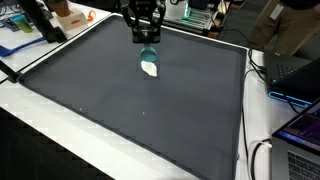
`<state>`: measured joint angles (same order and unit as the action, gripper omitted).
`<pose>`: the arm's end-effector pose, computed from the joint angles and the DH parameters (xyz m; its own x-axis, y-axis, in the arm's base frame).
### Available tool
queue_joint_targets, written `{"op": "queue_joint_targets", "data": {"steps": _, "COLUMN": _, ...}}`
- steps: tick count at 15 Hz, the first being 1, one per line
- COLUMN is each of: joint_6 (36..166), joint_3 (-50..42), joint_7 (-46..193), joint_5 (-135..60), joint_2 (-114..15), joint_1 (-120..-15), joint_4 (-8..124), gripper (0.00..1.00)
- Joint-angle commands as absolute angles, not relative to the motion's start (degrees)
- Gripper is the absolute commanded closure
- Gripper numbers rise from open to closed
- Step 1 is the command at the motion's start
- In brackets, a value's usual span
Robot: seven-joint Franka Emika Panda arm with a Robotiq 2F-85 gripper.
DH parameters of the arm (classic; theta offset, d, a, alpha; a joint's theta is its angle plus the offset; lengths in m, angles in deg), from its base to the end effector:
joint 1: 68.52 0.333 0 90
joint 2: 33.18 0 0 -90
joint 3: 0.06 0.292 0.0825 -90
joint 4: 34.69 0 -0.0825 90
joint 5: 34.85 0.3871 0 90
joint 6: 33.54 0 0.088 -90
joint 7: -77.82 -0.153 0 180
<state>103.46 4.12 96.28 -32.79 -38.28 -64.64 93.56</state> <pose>0.5382 0.0780 0.2638 0.9040 0.4217 0.0704 0.4234 -0.9059 -0.0109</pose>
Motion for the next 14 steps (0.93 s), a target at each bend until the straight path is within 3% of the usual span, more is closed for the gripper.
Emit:
{"op": "queue_joint_targets", "data": {"steps": 1, "joint_6": 104.61, "joint_3": 4.41, "joint_7": 97.30, "joint_5": -33.69, "joint_2": -39.04, "joint_1": -64.98, "joint_4": 93.78, "gripper": 0.78}}
{"op": "queue_joint_targets", "data": {"steps": 14, "joint_6": 104.16, "joint_3": 3.38, "joint_7": 97.23, "joint_5": -34.39, "joint_2": -44.92, "joint_1": -66.67, "joint_4": 91.16, "gripper": 0.78}}
